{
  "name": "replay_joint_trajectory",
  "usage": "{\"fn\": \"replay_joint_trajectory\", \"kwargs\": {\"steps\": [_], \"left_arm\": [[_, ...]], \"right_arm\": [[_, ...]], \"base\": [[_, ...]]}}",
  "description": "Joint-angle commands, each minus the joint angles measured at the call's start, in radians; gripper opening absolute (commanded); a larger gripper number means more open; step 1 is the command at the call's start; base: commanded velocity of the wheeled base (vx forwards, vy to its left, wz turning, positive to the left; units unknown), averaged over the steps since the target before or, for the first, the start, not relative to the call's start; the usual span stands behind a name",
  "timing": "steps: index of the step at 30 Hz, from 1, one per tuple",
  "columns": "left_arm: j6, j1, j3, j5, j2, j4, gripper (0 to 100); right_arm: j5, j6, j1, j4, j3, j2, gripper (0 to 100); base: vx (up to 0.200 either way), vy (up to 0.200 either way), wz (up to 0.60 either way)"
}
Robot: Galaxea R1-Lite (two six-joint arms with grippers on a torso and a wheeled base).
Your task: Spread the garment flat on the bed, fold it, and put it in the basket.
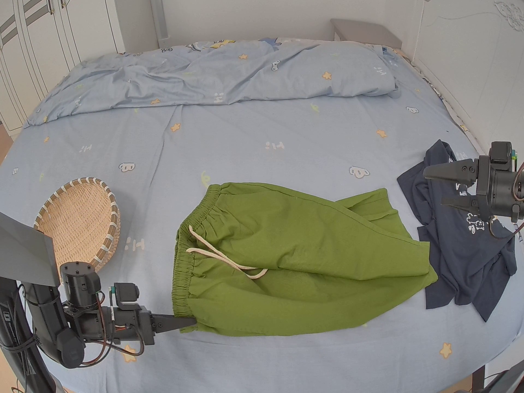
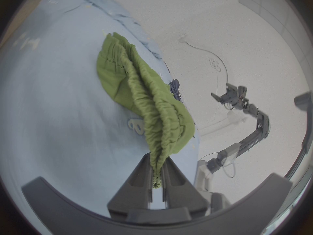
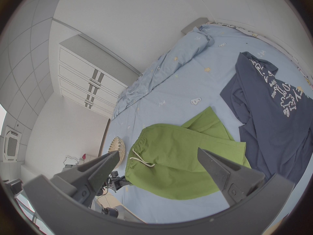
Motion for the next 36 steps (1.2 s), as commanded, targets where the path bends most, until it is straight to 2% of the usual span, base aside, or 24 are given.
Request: {"fn": "replay_joint_trajectory", "kwargs": {"steps": [1,2,6,13,16,17,21,27,28,30,31,36], "left_arm": [[-0.033,0.098,0.059,-0.069,-0.079,0.060,0],[-0.033,0.126,0.059,-0.082,-0.082,0.121,0],[-0.031,0.167,0.059,-0.091,-0.094,0.203,0],[-0.033,0.198,0.057,-0.091,-0.195,0.390,0],[-0.034,0.204,0.057,-0.091,-0.246,0.453,0],[-0.034,0.230,0.054,-0.091,-0.280,0.486,0],[-0.034,0.276,0.048,-0.091,-0.333,0.546,0],[-0.031,0.282,0.047,-0.091,-0.356,0.582,0],[-0.031,0.280,0.044,-0.091,-0.355,0.580,0],[-0.031,0.280,0.044,-0.091,-0.355,0.580,0],[-0.030,0.284,0.034,-0.089,-0.352,0.580,0],[-0.028,0.284,0.031,-0.089,-0.349,0.580,0]], "right_arm": [[0.001,-0.002,-0.015,0.007,0.061,0.003,100],[0.001,-0.003,-0.030,0.007,0.083,0.002,100],[0.003,-0.051,-0.055,0.018,0.141,-0.008,100],[0.004,-0.109,-0.087,0.043,0.238,-0.023,100],[0.030,-0.140,-0.107,0.043,0.275,-0.026,100],[0.061,-0.158,-0.122,0.043,0.299,-0.027,100],[0.088,-0.223,-0.150,0.043,0.359,-0.015,100],[0.108,-0.350,-0.230,0.034,0.403,0.094,100],[0.167,-0.416,-0.285,0.040,0.405,0.144,100],[0.167,-0.416,-0.285,0.040,0.405,0.144,100],[0.259,-0.473,-0.342,0.043,0.408,0.186,100],[0.286,-0.488,-0.349,0.021,0.394,0.325,100]], "base": [[0.000,0.000,0.00],[0.000,0.000,0.00],[0.000,0.000,0.00],[0.000,0.000,0.00],[0.000,0.000,0.00],[0.000,0.000,0.00],[0.000,0.000,0.00],[0.000,0.000,0.00],[0.000,0.000,0.00],[0.000,0.000,0.00],[0.000,0.000,0.00],[0.000,0.000,0.00]]}}
